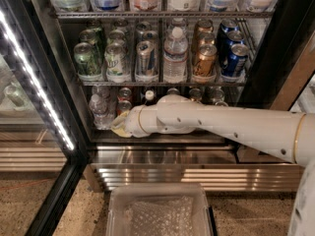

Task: Pick water bottle from bottom shelf of fridge

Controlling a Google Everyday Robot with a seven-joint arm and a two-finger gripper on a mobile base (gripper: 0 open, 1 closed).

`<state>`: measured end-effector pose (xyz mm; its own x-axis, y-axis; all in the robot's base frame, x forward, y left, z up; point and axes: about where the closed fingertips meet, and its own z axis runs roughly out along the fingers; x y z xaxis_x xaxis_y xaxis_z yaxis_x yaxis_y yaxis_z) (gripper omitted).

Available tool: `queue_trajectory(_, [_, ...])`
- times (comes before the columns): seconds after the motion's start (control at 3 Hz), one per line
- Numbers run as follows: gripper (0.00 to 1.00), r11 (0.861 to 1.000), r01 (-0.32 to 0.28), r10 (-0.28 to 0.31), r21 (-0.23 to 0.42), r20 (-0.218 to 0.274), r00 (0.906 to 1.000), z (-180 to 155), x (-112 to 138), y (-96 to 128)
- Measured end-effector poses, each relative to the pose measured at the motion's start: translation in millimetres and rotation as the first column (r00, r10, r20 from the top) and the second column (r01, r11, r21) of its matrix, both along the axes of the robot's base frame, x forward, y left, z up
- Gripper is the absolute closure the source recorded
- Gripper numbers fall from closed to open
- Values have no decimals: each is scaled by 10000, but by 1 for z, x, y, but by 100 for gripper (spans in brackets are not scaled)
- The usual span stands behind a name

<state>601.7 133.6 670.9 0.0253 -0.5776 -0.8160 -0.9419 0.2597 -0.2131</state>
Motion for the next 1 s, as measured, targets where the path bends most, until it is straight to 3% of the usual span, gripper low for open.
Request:
queue_trajectory(0.33, [29,9977,-500,514,-451,308,9982,-20,7,17])
queue_trajectory(0.67, [6,9975,-699,702,-72,423,9966,-29,21,28])
queue_trajectory(1.0, [0,9975,-697,699,-69,424,9967,-26,21,28])
